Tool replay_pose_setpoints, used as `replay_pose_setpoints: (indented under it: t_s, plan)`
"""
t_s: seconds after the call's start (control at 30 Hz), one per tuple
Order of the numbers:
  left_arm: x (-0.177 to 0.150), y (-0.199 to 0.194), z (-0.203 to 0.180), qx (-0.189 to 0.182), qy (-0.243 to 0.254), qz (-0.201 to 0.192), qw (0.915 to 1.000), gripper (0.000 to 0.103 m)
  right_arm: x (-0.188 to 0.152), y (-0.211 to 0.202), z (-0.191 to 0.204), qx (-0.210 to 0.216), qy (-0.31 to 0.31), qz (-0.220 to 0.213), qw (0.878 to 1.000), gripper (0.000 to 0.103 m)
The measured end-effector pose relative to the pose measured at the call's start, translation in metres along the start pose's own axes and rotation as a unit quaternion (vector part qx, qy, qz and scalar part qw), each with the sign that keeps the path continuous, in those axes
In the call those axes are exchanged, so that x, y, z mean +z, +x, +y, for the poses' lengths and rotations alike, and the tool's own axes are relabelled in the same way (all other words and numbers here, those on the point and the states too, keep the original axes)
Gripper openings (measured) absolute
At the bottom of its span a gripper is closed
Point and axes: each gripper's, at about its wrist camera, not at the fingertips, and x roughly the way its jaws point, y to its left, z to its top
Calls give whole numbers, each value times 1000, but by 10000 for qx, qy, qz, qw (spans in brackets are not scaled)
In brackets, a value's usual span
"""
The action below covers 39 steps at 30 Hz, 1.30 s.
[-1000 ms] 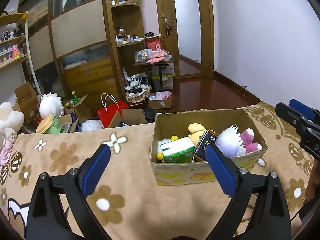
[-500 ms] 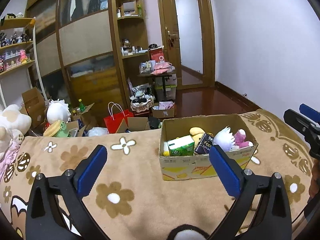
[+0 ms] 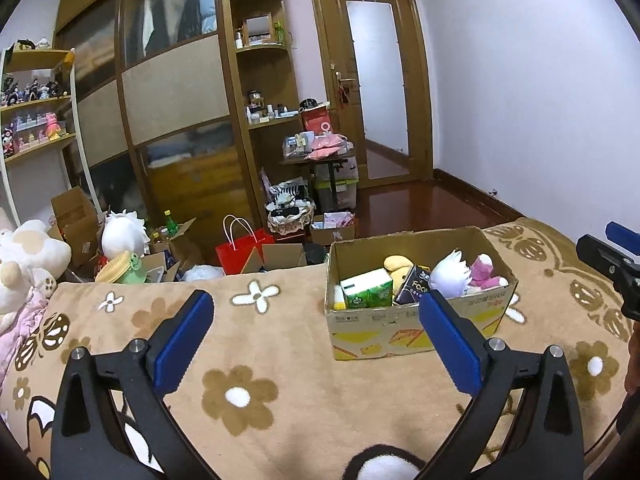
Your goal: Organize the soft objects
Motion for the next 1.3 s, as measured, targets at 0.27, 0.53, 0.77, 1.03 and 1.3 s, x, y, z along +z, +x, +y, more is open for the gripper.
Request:
replay_pose_setpoints:
  t_s: [0.27,0.53,0.77,1.03,1.3]
  plan:
    - [-7,18,-9,-41,102,141,9998,102,-13,11,-8,-75,6,231,9997,103]
    - [-13,25,-14,16,237,272,9993,102,-16,13,-9,-90,-15,233,9997,103]
    - [-14,24,-15,38,250,245,9994,102,-16,13,-9,-103,-13,231,9997,103]
    - [-14,24,-14,18,245,261,9994,102,-16,13,-10,-104,-16,235,9997,103]
    - [-15,24,-15,-8,229,279,9993,102,-20,15,-14,-135,15,218,9997,103]
